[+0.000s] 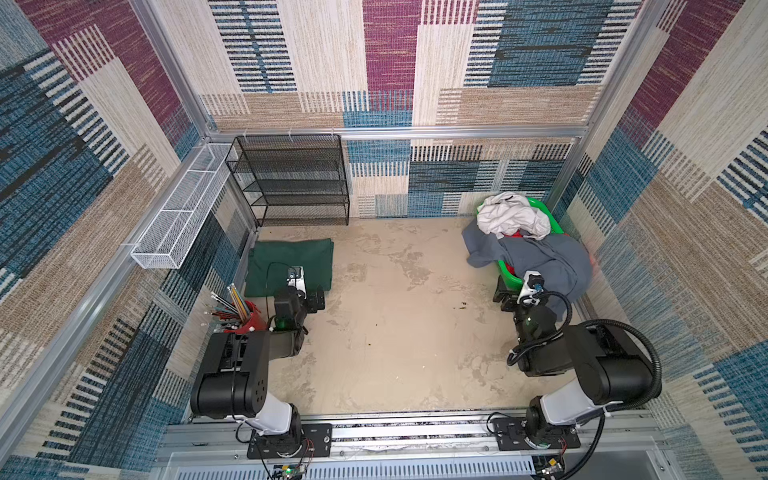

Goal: Fold and stack the t-shirts

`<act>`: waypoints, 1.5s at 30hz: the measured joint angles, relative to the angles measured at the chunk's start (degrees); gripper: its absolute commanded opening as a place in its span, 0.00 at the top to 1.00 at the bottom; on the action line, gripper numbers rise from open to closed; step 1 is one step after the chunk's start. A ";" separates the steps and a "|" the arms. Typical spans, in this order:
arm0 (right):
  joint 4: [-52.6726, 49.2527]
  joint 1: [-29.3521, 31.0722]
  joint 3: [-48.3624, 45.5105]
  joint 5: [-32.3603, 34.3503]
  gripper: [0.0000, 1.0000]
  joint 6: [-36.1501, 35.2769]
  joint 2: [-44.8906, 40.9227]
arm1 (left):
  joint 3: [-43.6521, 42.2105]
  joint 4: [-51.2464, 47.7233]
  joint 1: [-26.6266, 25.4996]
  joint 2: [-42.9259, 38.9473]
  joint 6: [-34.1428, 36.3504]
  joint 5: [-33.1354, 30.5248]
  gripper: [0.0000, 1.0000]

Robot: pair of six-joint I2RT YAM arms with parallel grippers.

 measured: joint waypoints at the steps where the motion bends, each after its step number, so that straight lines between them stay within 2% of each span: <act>1: 0.00 0.00 0.00 0.00 0.02 0.00 0.00 | 0.00 0.00 0.00 0.00 0.00 0.00 0.00; 30: -1.07 -0.09 0.63 -0.48 0.02 0.00 -0.79 | -0.22 0.02 1.20 -0.33 -0.02 1.57 0.00; 38: -2.40 1.11 0.70 1.03 0.02 -0.07 -2.12 | 1.57 -7.39 -0.68 -9.84 0.00 0.81 0.00; 45: -3.02 1.40 1.27 1.64 0.02 -0.13 -2.36 | 2.75 -16.06 -5.22 -18.08 -2.12 -5.01 0.00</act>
